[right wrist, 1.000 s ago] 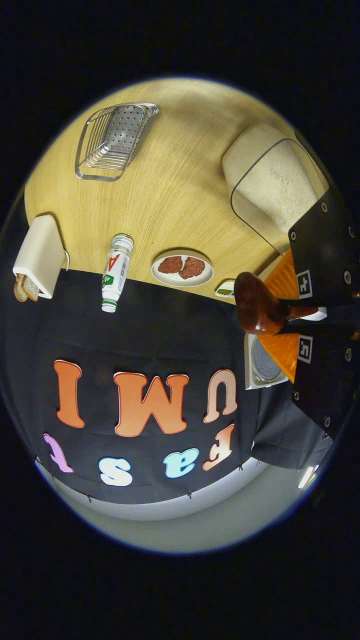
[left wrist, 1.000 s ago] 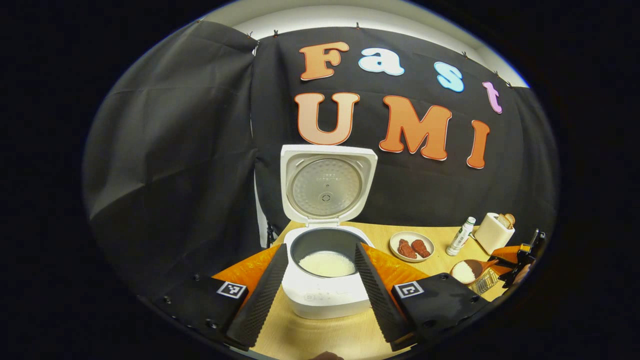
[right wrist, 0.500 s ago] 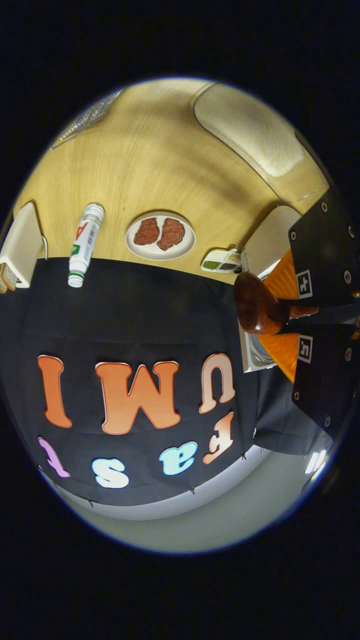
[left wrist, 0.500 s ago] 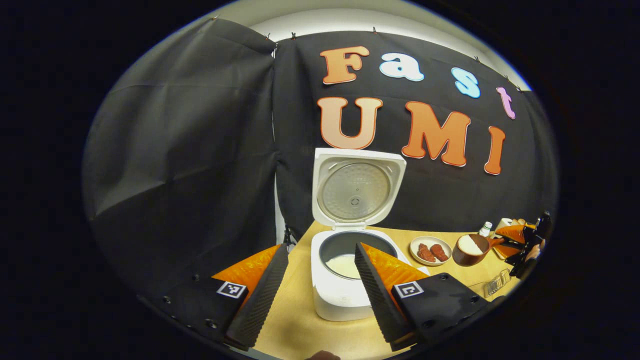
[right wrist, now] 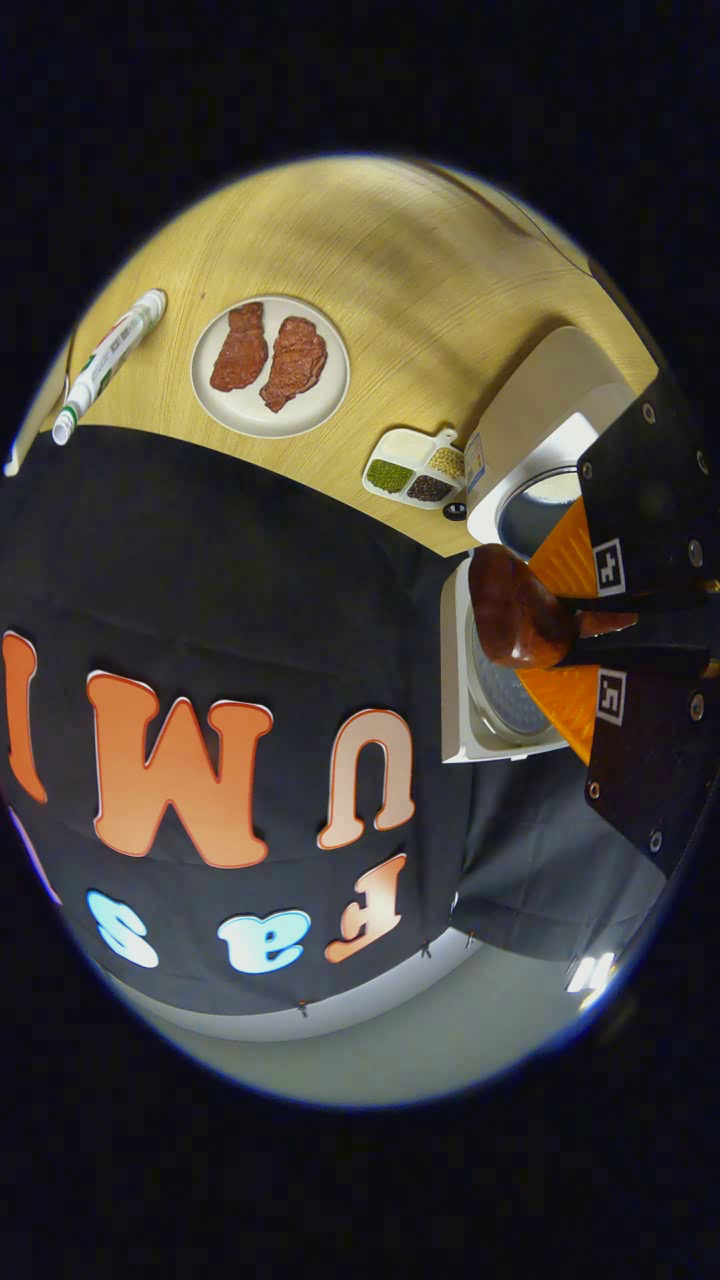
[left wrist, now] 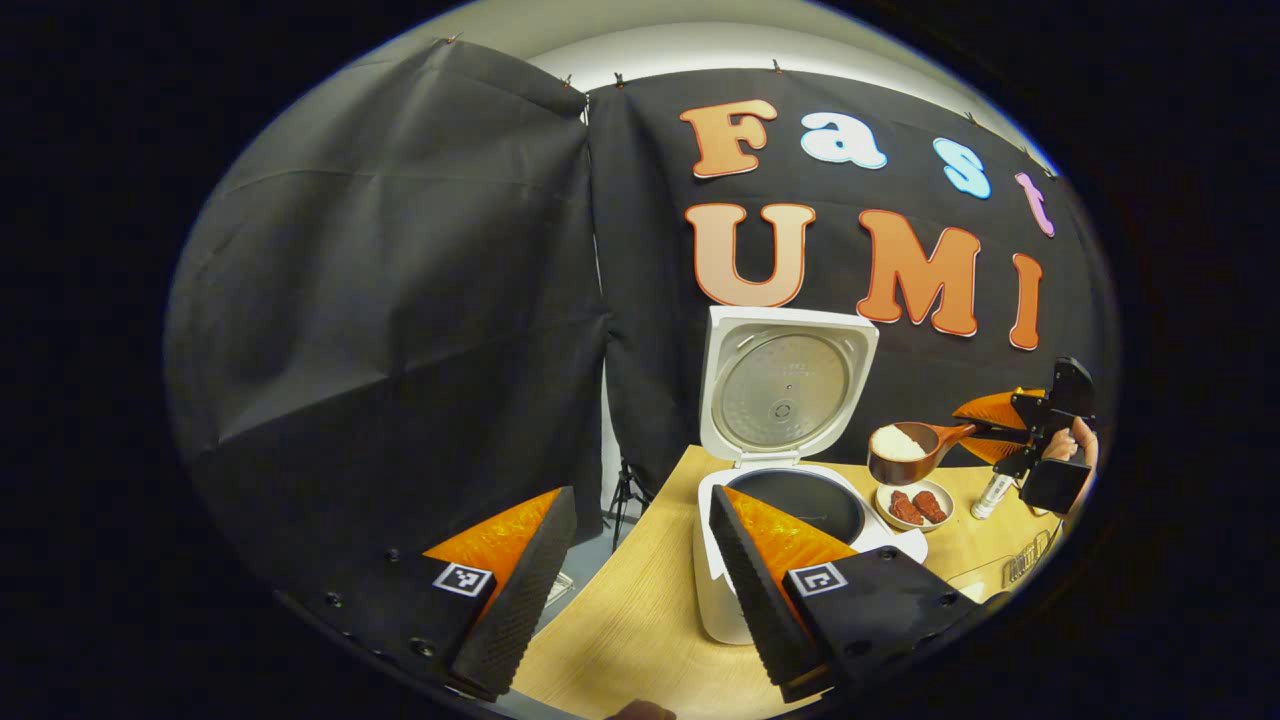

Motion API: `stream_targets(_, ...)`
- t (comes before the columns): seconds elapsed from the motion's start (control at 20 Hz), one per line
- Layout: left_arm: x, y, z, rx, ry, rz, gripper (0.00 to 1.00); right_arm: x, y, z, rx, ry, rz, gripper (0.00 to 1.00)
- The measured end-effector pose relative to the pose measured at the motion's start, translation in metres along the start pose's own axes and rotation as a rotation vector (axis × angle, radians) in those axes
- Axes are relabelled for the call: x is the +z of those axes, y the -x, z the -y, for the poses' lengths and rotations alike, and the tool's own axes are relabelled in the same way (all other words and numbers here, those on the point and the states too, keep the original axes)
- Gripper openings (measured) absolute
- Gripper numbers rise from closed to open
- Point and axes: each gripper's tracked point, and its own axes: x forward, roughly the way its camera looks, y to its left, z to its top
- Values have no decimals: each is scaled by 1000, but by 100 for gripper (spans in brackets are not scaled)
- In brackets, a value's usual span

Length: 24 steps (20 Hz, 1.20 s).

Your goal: Close the left gripper, press the button to open the rice cooker; take a wooden spoon from the chopstick holder with the right hand, scoop a spoonful of rice and pour it into the rice cooker, then put the wooden spoon back into the chopstick holder.

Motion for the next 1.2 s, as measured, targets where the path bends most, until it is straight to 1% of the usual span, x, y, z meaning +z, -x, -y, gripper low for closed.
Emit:
stream_targets(0.2, -8, -1, -19, 31, 11, -20, 92, -11, -36, -2, -71, 123, -1, 12)
stream_targets(0.3, -11, -2, -25, 41, 14, -29, 92, -13, -46, 1, -119, 203, 2, 12)
stream_targets(0.4, -14, -4, -30, 47, 17, -36, 92, -11, -55, -4, -143, 279, 9, 13)
stream_targets(0.6, -14, -6, -30, 44, 16, -37, 92, -11, -61, -18, -147, 391, 24, 12)
stream_targets(0.8, -11, -8, -25, 36, 9, -29, 92, -10, -64, -19, -177, 515, 33, 12)
stream_targets(1.05, -12, -11, -23, 37, 13, -31, 92, -15, -67, -26, -185, 616, 38, 12)
stream_targets(1.2, -14, -9, -25, 42, 14, -33, 92, -18, -69, -29, -193, 703, 35, 12)
